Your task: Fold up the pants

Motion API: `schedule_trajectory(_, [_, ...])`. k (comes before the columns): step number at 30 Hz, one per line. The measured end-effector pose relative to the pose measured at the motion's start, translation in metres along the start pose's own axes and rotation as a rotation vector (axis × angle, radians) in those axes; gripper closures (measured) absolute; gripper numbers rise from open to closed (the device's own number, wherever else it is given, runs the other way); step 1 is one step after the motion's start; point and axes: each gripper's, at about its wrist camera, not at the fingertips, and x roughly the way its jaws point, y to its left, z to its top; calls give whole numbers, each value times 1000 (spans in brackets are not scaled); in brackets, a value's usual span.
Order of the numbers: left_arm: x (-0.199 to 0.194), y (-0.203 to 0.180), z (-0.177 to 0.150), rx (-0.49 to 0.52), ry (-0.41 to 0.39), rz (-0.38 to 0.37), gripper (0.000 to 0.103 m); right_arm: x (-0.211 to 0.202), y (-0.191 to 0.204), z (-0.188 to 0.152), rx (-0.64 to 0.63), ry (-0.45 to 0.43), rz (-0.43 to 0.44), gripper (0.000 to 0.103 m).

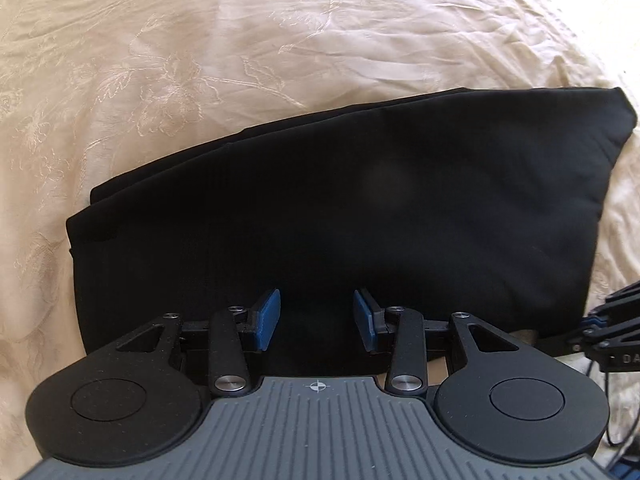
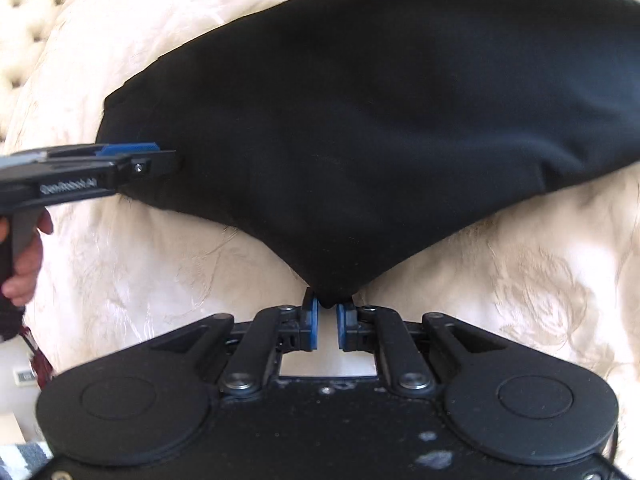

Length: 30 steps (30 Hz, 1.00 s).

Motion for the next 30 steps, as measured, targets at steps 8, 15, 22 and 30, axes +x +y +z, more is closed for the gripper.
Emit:
schedule_trajectory(8, [-35,46,10,-107,-115,61,64,-27,10,-29,21,-97,-14,87])
schedule_trajectory(15, [-43,98,5,-302,-159,100,63,-33,18,-31,18,-113,-13,87])
schedule_trajectory(22, [-20,110,12,-359,-93,107,57,-35,15,-23,22,-117,-20,87])
schedule_trajectory(30, [-11,118,9,-457,-81,91,50,-34,18,-30,35,-142,-47,82])
